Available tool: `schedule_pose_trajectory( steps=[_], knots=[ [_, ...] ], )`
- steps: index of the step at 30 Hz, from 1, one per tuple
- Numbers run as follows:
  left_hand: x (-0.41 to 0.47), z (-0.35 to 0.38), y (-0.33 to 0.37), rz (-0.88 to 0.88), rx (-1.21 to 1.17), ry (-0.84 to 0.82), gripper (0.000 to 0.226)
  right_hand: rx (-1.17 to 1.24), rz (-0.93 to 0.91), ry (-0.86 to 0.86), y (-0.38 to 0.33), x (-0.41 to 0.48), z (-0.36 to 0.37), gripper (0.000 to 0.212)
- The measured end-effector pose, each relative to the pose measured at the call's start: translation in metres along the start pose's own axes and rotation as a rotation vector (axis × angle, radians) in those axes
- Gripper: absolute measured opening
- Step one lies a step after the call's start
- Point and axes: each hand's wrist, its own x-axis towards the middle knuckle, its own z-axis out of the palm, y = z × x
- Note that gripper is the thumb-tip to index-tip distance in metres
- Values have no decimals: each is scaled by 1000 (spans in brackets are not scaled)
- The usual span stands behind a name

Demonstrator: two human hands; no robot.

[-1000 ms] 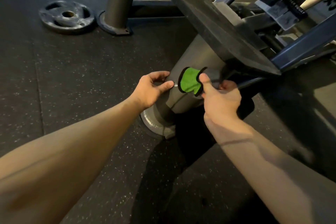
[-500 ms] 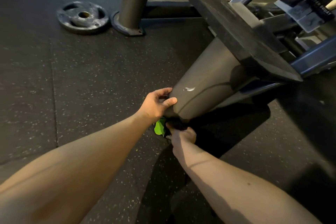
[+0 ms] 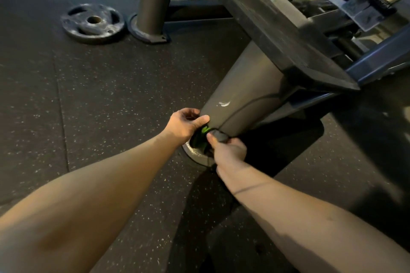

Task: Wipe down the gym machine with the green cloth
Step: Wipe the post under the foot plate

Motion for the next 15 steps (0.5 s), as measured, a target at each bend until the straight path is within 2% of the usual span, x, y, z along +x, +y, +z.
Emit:
schedule_pose_trajectory(
  steps=[2,5,9,11,13,15],
  knots=[
    [-5,0,-2,4,151,38,32,85,87,31,13,-2,11,27],
    [-18,-8,-2,-38,318,17,37,127,160,20,19,-2,13,12],
    [-41,-20,15,-108,373,-170,43,-111,120,-18,15,-13,-4,25],
    [-47,-24,26,-85,433,-278,48,-148,83,-99,11,-18,-13,24],
    [-50,-24,35,-70,555,-357,49,-161,56,-173,2,-26,-24,12],
    [-54,-22,44,-79,643,-392,50,-146,52,-222,-9,-34,-37,20]
  ],
)
